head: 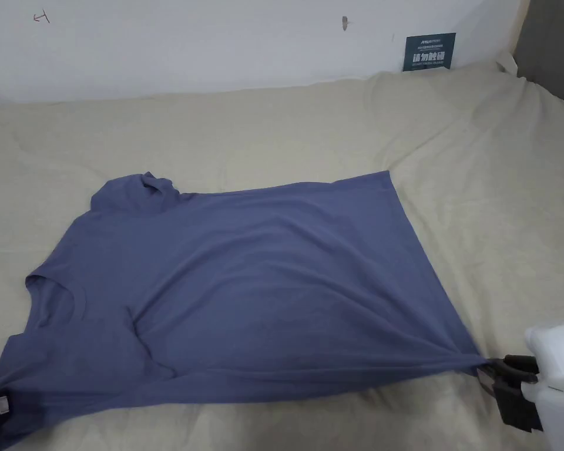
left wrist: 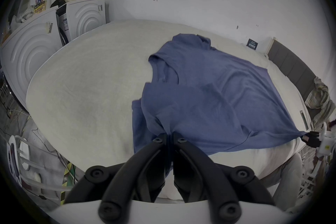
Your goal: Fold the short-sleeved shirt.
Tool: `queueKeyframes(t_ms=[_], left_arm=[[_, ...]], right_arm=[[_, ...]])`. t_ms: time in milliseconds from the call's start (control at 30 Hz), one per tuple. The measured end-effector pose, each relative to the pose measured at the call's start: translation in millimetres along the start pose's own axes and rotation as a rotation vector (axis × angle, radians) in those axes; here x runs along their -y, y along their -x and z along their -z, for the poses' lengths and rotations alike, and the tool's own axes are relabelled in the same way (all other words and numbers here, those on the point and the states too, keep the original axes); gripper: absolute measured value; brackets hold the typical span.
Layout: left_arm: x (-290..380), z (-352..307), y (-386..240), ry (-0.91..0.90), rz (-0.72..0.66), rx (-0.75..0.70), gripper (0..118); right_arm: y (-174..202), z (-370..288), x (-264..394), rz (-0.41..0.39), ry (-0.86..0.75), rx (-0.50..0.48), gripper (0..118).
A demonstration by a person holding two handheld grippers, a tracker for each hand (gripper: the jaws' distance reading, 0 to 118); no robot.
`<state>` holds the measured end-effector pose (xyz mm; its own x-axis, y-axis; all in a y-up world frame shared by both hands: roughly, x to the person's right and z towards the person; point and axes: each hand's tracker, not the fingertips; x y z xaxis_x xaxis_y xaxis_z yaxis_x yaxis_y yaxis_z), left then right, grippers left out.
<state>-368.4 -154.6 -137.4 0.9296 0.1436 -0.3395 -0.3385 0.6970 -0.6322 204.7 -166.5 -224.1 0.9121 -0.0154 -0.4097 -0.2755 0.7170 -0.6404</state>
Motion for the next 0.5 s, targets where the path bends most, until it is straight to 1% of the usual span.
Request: queueKeyframes(t_ms=[133, 200, 267, 333, 433, 467, 500], left_arm=[[-32, 2, -8, -0.025, 0.021, -0.016, 6], [-52, 10, -7, -0.039, 0.016, -0.013, 6], [-73, 27, -5, -0.054, 0.017, -0.008, 6], [-95, 45, -10, -0.052, 0.032, -0.026, 6], [-127, 81, -5, -0.026, 0.051, -0.032, 6], [-133, 93, -7, -0.007, 0.076, -0.050, 6], [-139, 111, -11, 0.020, 0.102, -0.092, 6]], right_arm=[[-7, 0, -34, 0.029, -0.046, -0.006, 3], [-14, 7, -57, 0.042, -0.055, -0.008, 3], [-23, 21, -80, 0.073, -0.063, -0.019, 3], [-37, 47, -104, 0.129, -0.016, -0.028, 3], [-51, 89, -126, 0.159, 0.036, -0.030, 3], [-53, 101, -130, 0.151, 0.048, -0.022, 3], [-56, 114, -135, 0.163, 0.067, 0.001, 3]])
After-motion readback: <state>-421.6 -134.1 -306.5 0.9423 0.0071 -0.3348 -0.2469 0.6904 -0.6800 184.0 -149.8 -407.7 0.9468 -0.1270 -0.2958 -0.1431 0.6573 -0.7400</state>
